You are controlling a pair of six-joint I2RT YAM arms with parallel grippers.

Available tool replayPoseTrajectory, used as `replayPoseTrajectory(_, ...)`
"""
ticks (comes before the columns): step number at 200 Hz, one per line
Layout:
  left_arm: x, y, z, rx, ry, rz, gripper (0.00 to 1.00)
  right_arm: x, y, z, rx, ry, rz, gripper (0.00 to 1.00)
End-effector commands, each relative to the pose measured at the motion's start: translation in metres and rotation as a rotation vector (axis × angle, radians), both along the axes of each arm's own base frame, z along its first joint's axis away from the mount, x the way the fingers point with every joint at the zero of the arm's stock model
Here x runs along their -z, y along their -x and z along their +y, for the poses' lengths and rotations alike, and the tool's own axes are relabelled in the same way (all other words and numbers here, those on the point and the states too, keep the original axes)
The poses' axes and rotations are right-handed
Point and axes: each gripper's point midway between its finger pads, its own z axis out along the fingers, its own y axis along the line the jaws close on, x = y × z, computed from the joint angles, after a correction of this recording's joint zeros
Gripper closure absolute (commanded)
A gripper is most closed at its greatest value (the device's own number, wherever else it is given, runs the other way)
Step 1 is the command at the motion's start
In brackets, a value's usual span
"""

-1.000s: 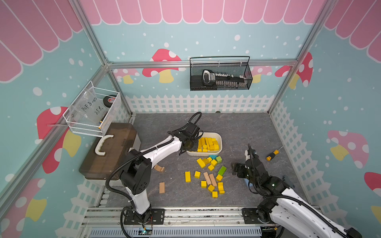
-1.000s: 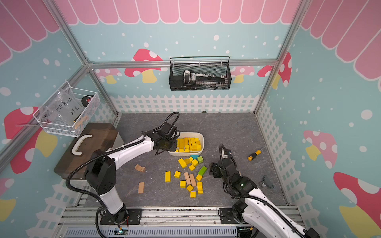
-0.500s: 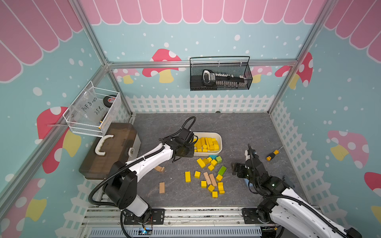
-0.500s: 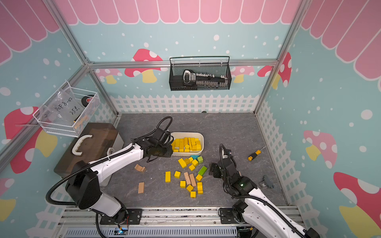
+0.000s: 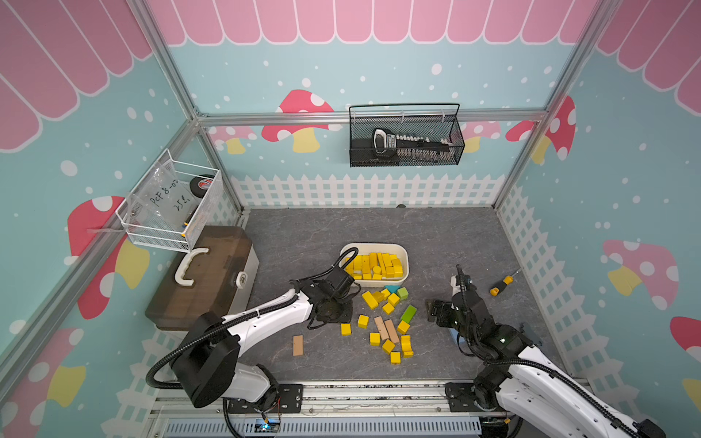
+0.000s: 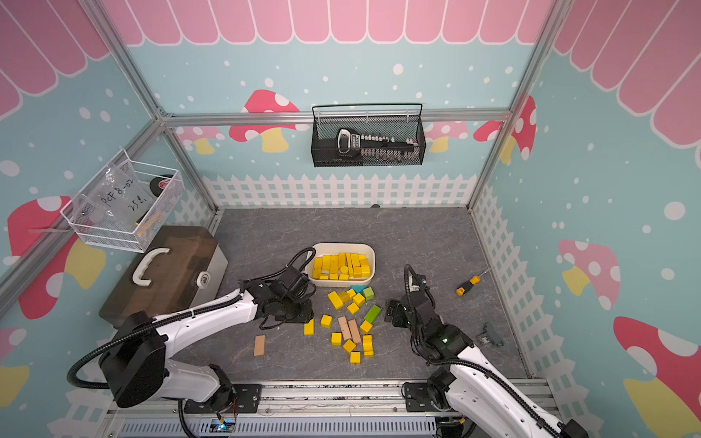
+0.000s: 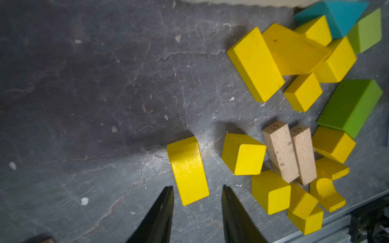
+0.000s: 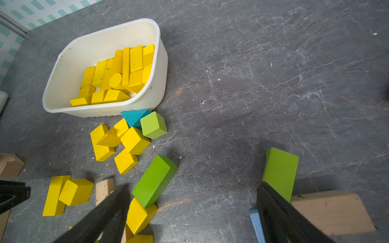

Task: Pick out the yellow building blocks
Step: Place the building block in the storage box.

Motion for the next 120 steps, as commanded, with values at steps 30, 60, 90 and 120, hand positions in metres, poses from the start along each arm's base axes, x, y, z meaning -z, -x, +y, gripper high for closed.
replayPoseTrajectory(30, 0.019, 0.003, -0.009, -0.004, -0.023, 0.049, 0.6, 0.003, 0.002, -0.002, 0.011, -0.007, 0.005, 0.07)
replayPoseTrajectory(60, 0.028, 0.003, -0.009, -0.001, -0.057, 0.072, 0.6, 0.003, 0.002, -0.002, 0.011, -0.007, 0.005, 0.07)
replayPoseTrajectory(90, 0.033, 0.002, -0.007, -0.001, -0.088, 0.088, 0.56, 0.003, 0.002, -0.002, 0.012, -0.008, 0.004, 0.07)
replayPoseTrajectory(120, 0.037, 0.002, -0.009, 0.012, -0.101, 0.101, 0.53, 0.003, 0.002, -0.003, 0.012, -0.009, 0.004, 0.07)
